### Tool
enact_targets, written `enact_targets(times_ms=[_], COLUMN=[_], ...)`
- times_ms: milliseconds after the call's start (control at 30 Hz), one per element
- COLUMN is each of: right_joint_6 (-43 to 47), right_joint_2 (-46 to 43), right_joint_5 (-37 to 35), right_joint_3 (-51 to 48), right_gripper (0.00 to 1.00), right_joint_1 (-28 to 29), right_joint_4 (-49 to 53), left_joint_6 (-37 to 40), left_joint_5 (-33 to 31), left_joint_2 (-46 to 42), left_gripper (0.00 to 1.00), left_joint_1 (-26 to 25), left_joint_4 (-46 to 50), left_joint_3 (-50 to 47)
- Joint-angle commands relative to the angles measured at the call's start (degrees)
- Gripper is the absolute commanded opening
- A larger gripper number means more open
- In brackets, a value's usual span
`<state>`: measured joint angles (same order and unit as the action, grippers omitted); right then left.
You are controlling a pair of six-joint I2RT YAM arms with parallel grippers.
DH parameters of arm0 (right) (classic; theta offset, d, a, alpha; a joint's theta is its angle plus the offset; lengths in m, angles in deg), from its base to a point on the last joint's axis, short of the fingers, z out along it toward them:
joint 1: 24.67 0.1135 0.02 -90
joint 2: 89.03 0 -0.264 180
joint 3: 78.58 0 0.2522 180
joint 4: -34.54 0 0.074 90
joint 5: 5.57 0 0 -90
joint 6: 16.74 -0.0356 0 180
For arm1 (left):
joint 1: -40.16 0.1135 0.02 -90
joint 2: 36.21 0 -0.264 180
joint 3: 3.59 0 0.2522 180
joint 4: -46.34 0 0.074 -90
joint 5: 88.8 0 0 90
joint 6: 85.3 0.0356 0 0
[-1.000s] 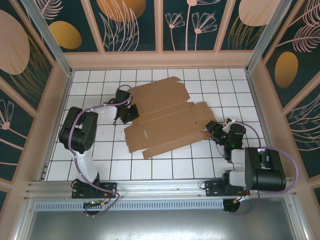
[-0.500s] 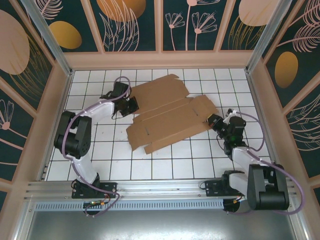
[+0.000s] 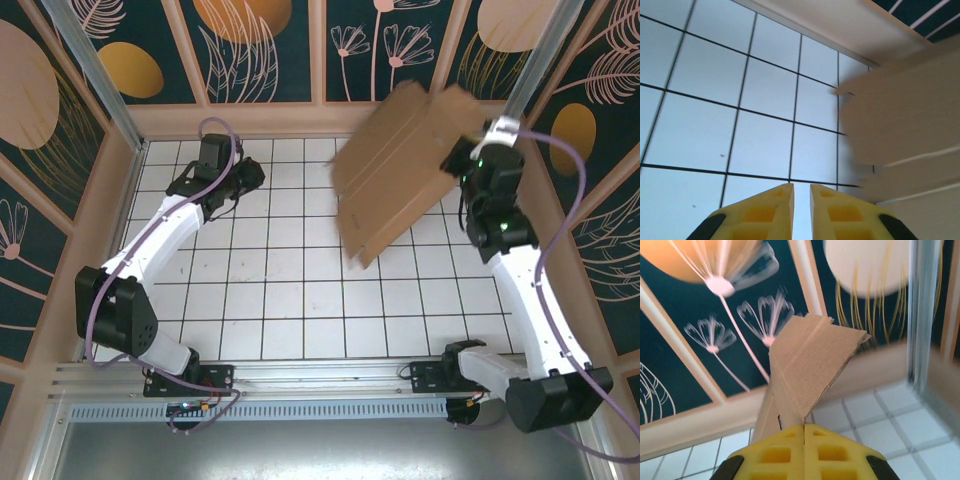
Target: Fold the paper box
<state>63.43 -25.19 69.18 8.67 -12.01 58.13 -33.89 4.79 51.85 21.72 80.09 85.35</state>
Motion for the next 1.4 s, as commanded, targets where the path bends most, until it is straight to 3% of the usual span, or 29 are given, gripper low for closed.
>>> enact_targets(times_ms=[0,100,233,367,467,500,533,633,767,867,933,1000,1067,1167,1267,1367], right_joint_6=[17.21,28.75,38.45,32.65,19.99,16.37,12.55,4.09,-2.35,-9.68,-15.49,-18.51,-17.98,-18.65,-18.54,-15.91], right_joint_2=[6.12,12.62,20.95,27.92,32.99,34.67,36.50,41.54,37.87,27.83,21.69,17.78,15.39,14.85,18.14,23.63], right_joint_5=[-6.16,-13.67,-24.47,-27.45,-21.43,-19.30,-17.16,-11.29,1.26,15.89,22.09,19.50,16.23,14.12,19.47,20.84], right_joint_3=[14.59,23.05,22.80,14.36,8.54,6.99,5.97,5.97,3.72,-5.72,-12.69,-16.71,-19.16,-19.47,-18.67,-17.74], right_gripper=[0.02,0.03,0.04,0.05,0.06,0.09,0.21,0.68,0.80,0.77,0.69,0.53,0.29,0.18,0.06,0.05], right_joint_1=[6.81,19.23,33.66,43.76,48.05,48.79,49.40,49.41,45.88,38.13,31.50,25.28,19.72,11.77,5.25,3.45], right_joint_4=[6.70,8.12,8.68,9.69,9.15,7.53,5.82,1.85,-3.41,-12.66,-17.76,-16.10,-12.60,-6.86,-3.76,-2.50], left_joint_6=[1.99,1.67,1.84,2.21,2.23,2.20,2.07,1.61,1.02,0.54,0.93,1.91,3.52,3.88,5.09,5.62], left_joint_5=[-4.47,-5.57,-11.01,-17.66,-20.08,-20.12,-19.55,-15.99,-9.58,-4.81,-3.35,-2.66,-1.26,4.89,4.10,7.07], left_joint_2=[-1.85,-3.31,-6.67,-11.52,-14.64,-15.21,-15.63,-14.86,-12.94,-12.57,-11.22,-8.65,-3.39,6.78,13.25,18.28], left_gripper=[0.17,0.18,0.18,0.19,0.20,0.20,0.20,0.21,0.23,0.21,0.15,0.00,0.00,0.00,0.00,0.00], left_joint_1=[-0.09,-0.07,-0.07,-0.07,-0.02,-0.05,-0.03,-0.11,-0.03,-0.45,-2.12,-6.20,-12.28,-18.58,-22.42,-22.75], left_joint_4=[3.30,3.60,4.67,5.15,4.56,4.05,3.55,2.50,0.70,-1.95,-2.74,-3.30,-3.55,-3.59,-3.12,-1.71], left_joint_3=[1.35,1.46,1.64,2.20,2.50,2.49,2.41,1.98,0.14,-2.24,-3.33,-4.03,-3.72,-2.01,-0.35,1.32])
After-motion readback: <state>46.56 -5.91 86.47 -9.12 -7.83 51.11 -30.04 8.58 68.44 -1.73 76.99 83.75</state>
